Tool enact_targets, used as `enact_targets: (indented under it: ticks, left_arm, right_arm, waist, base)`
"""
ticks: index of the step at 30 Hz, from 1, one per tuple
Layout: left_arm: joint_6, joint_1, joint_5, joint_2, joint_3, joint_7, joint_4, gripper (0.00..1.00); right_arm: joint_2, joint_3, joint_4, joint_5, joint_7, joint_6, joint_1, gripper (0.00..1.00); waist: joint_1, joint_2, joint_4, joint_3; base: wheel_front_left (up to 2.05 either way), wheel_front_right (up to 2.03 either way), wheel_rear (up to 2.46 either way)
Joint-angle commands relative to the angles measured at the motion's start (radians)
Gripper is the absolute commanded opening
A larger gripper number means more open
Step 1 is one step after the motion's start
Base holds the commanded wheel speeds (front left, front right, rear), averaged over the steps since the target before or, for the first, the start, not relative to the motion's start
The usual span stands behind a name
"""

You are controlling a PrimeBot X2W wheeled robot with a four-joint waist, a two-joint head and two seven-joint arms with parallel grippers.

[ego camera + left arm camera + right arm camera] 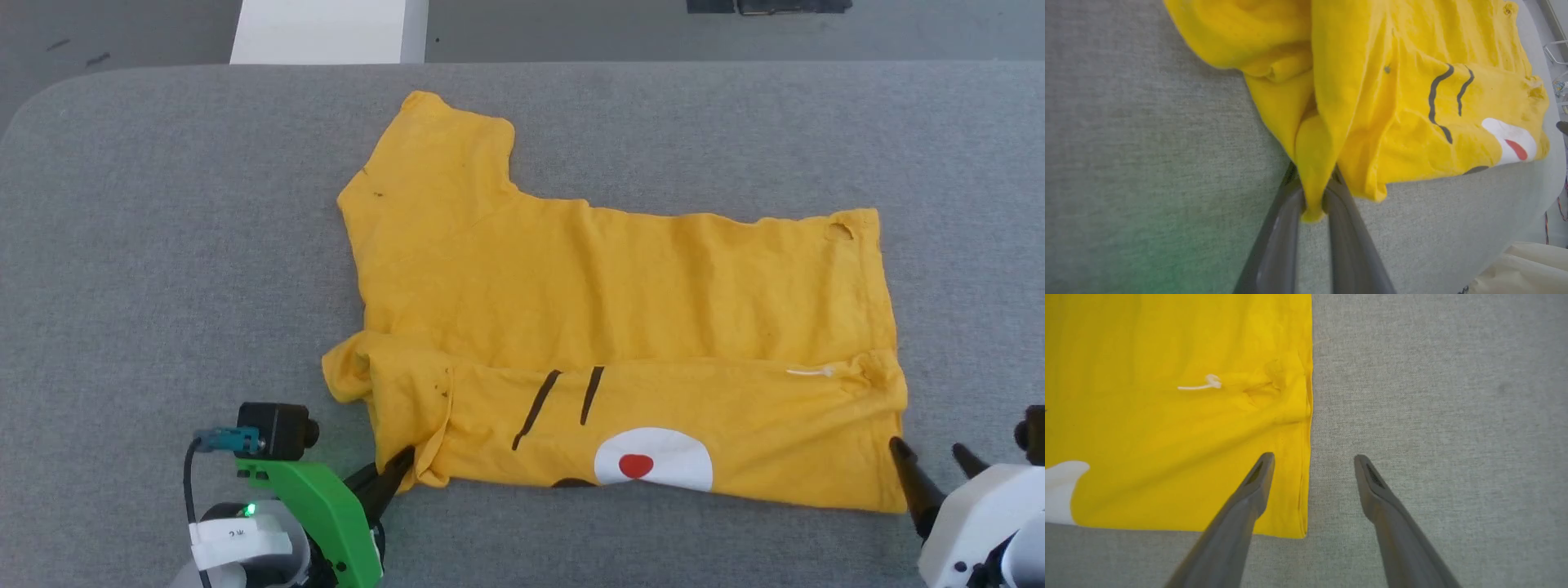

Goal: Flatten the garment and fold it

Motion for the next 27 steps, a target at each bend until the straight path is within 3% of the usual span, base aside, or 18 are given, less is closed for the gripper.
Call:
enact_targets:
  ticks: [1,11,12,13,14,27]
  left_arm:
    - [-0.001,-0.006,-0.006,0.002,-0.003,-0.006,0.002,0.00]
    - [-0.007,-0.021,-0.018,0.007,-0.004,-0.011,0.015,0.00]
    - [-0.006,-0.022,-0.019,0.007,-0.002,-0.012,0.016,0.00]
    - [-0.005,-0.023,-0.022,0.006,0.000,-0.013,0.019,0.00]
    - [-0.004,-0.024,-0.024,0.006,0.002,-0.013,0.021,0.00]
    - [-0.006,-0.013,-0.091,0.033,0.074,-0.037,0.003,0.00]
  right_arm:
    - [0.001,0.002,0.007,0.014,0.019,-0.001,-0.011,1.00]
    - [0.001,0.047,0.099,0.034,0.099,-0.001,-0.009,1.00]
    - [0.001,0.048,0.108,0.037,0.097,-0.001,-0.014,0.49]
    - [0.001,0.048,0.122,0.042,0.094,-0.001,-0.022,0.32]
    - [0.001,0.049,0.131,0.043,0.090,-0.001,-0.027,0.00]
    - [0.001,0.002,0.105,0.055,0.016,-0.001,-0.089,0.00]
  waist:
    - [0.0000,-0.0001,0.008,0.009]
    - [0.0000,-0.0001,0.023,0.021]
    - [0.0000,-0.0001,0.023,0.022]
    - [0.0000,-0.0001,0.022,0.022]
    - [0.0000,-0.0001,0.021,0.022]
    - [0.0000,-0.0001,0.004,-0.012]
  base:
    - [0.00,0.00,0.00]
    - [0.00,0.00,0.00]
    - [0.00,0.00,0.00]
    - [0.00,0.00,0.00]
    - [0.00,0.00,0.00]
    - [0.00,0.00,0.00]
